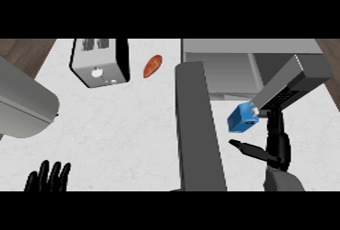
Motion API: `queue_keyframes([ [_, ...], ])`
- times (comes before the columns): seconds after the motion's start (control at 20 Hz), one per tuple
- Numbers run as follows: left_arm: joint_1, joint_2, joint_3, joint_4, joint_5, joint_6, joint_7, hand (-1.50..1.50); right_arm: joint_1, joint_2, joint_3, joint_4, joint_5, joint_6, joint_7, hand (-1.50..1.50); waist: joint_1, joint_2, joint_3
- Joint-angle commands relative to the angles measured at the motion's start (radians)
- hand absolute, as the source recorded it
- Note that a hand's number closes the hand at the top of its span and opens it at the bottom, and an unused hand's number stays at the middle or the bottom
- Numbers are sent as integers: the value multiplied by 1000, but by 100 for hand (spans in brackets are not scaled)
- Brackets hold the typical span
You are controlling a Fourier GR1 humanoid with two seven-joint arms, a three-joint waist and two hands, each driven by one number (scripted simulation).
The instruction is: Pick up the milk, place it into the microwave and close the microwave
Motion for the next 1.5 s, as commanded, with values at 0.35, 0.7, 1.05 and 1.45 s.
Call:
queue_keyframes([
  [0.35,79,-20,-61,41,-51,11,-116,-150,-90,-20,-22,265,0,27,-182,-150,1,-1,0],
  [0.7,5,57,58,39,62,-42,-55,-150,-189,-44,-38,391,-12,67,-267,-150,1,0,0],
  [1.05,42,38,0,54,11,-29,-91,-150,-321,-42,-95,540,-50,35,-270,-150,15,5,1],
  [1.45,85,40,-24,-8,23,-23,-74,-150,-339,-70,-64,543,21,-151,-293,150,16,3,0],
])
